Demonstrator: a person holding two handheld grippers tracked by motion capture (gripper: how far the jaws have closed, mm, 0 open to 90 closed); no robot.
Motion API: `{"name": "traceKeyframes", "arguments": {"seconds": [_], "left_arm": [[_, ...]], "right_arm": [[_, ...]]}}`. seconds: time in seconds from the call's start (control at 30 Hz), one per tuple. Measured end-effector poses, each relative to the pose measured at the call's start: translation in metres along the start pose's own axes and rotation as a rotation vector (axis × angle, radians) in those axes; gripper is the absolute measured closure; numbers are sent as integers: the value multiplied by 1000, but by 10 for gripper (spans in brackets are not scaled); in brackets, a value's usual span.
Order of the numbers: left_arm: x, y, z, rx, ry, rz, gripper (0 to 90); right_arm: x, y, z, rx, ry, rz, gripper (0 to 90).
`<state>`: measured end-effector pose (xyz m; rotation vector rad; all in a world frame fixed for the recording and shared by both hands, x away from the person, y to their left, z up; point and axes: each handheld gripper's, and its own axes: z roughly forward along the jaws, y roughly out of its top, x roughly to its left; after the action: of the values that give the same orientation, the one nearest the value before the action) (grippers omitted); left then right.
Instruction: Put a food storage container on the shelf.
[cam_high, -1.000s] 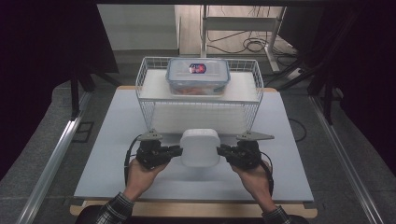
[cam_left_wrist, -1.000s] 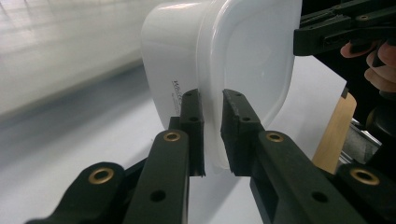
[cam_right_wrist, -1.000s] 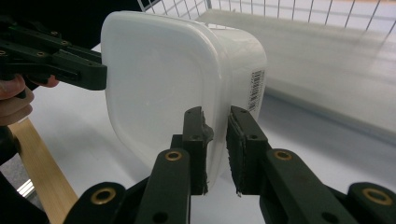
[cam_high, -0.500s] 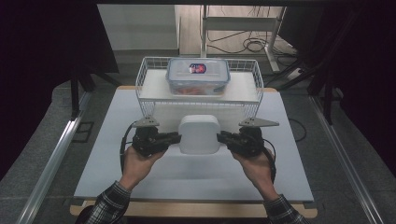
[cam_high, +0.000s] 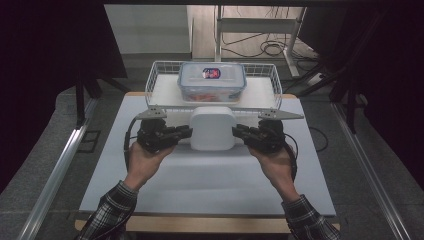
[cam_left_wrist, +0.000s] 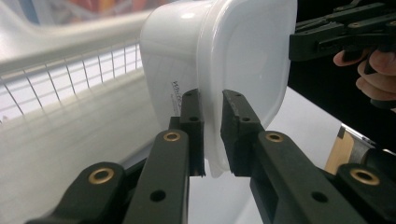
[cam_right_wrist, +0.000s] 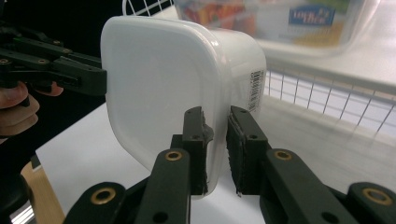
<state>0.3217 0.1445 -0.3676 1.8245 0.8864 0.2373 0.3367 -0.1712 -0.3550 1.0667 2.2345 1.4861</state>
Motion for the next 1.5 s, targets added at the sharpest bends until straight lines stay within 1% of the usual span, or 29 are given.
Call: {"name": "traceKeyframes", "arguments": {"seconds": [0.03, 0.1, 0.13, 0.17, 0.2, 0.23, 0.27, 0.37, 0.4, 0.67, 0.7, 0.73, 0.77, 0.8, 0.83, 0.87, 0.9, 0.93, 1.0, 1.03, 1.07, 1.1, 1.13, 1.17, 1.2, 1.23, 1.3, 1.37, 1.5], "left_arm": [[0, 0, 0, 0, 0, 0, 799], [0, 6, -3, -8, 4, 1, 799], [0, 6, -3, -8, 4, 1, 799], [1, 10, -5, -12, 5, 0, 799], [1, 10, -5, -12, 5, 0, 799], [2, 13, -6, -19, 5, -1, 799], [2, 17, -9, -25, 6, -3, 800], [3, 25, -12, -32, 9, 1, 800], [3, 25, -12, -32, 9, 1, 800], [6, 51, -24, -47, 16, 16, 800], [6, 56, -26, -51, 16, 20, 800], [6, 56, -26, -51, 16, 20, 800], [6, 60, -27, -56, 18, 21, 800], [6, 66, -29, -64, 19, 20, 800], [6, 66, -29, -64, 19, 20, 800], [7, 73, -31, -69, 19, 21, 800], [7, 76, -33, -70, 20, 25, 799], [7, 76, -33, -70, 20, 25, 800], [8, 83, -34, -75, 20, 26, 799], [9, 90, -35, -81, 22, 27, 800], [9, 90, -35, -81, 22, 27, 800], [10, 96, -35, -87, 19, 23, 800], [10, 96, -35, -87, 19, 23, 800], [12, 102, -35, -92, 19, 20, 799], [12, 102, -35, -92, 19, 20, 800], [14, 108, -34, -97, 18, 16, 799], [16, 111, -34, -100, 17, 12, 799], [19, 118, -32, -102, 16, 4, 799], [25, 125, -27, -99, 24, -10, 799]], "right_arm": [[0, 0, 0, 0, 0, 0, 775], [0, 8, 0, -12, 2, -4, 775], [0, 8, 0, -12, 2, -4, 775], [0, 12, 0, -18, 3, -6, 774], [0, 14, 0, -18, 4, -7, 775], [0, 14, 0, -18, 4, -7, 775], [0, 20, 0, -25, 7, -6, 775], [1, 28, -1, -34, 9, -9, 774], [1, 28, -1, -34, 9, -9, 774], [2, 53, -5, -65, 13, -19, 774], [3, 60, -6, -75, 13, -20, 774], [3, 60, -6, -75, 13, -20, 774], [3, 62, -6, -77, 13, -20, 774], [3, 70, -7, -88, 14, -21, 774], [3, 72, -8, -92, 13, -23, 774], [3, 75, -9, -95, 12, -24, 774], [4, 79, -9, -100, 11, -25, 774], [4, 79, -9, -100, 11, -25, 774], [4, 89, -11, -112, 3, -31, 774], [3, 94, -12, -118, 1, -30, 774], [3, 94, -12, -118, 1, -30, 774], [2, 100, -12, -125, -1, -31, 774], [2, 103, -12, -128, -2, -30, 774], [1, 106, -12, -131, -6, -29, 774], [1, 106, -12, -131, -6, -29, 774], [0, 113, -12, -135, -12, -30, 773], [-1, 116, -12, -136, -15, -31, 773], [-6, 125, -9, -139, -16, -19, 772], [-11, 133, -4, -134, -30, -9, 768]]}}
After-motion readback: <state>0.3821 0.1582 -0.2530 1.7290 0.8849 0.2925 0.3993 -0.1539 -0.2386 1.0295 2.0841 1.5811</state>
